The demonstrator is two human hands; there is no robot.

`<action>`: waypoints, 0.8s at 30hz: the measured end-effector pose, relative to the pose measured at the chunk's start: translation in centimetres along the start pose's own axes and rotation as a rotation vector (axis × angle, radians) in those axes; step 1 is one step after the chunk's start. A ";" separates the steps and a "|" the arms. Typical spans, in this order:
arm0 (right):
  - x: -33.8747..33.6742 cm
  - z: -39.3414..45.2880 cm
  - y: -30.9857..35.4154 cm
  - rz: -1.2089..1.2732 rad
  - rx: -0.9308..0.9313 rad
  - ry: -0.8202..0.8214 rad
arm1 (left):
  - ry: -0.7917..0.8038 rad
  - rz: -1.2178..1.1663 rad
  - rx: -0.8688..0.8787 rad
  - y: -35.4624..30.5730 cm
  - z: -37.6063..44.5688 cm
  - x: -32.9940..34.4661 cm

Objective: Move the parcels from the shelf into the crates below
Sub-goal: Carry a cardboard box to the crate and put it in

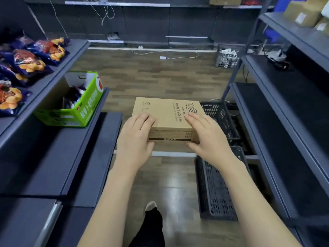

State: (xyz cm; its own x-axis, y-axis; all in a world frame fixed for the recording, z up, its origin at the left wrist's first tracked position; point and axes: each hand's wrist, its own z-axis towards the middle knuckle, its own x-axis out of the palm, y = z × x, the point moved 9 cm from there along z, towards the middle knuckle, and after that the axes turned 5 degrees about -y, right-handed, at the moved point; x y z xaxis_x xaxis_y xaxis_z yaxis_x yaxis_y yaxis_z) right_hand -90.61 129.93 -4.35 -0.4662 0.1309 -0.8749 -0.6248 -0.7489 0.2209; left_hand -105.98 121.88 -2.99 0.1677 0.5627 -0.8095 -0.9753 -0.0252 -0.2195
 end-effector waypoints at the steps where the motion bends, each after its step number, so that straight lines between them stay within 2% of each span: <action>1: 0.4 1.9 -0.3 -0.004 0.003 -0.005 | -0.009 0.003 0.012 0.9 1.7 0.3; 6: 2.2 12.7 -2.6 -0.050 0.025 -0.064 | -0.029 -0.026 0.048 7.0 12.2 2.9; 12: 5.2 19.2 -8.8 -0.091 0.123 -0.060 | 0.026 -0.094 0.118 9.2 20.5 10.0; 18: 9.2 24.4 -17.0 -0.090 0.214 0.010 | 0.096 -0.120 0.158 9.7 28.2 18.8; 24: 8.6 33.3 -27.6 -0.118 0.259 -0.022 | 0.106 -0.090 0.218 7.8 41.6 25.4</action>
State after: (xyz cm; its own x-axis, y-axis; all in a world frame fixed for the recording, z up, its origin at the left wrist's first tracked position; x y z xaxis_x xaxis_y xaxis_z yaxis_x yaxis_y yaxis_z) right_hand -98.24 173.38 -3.65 -0.3926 0.2240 -0.8920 -0.8138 -0.5366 0.2234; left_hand -115.35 170.36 -2.60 0.2583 0.4644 -0.8471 -0.9618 0.2062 -0.1802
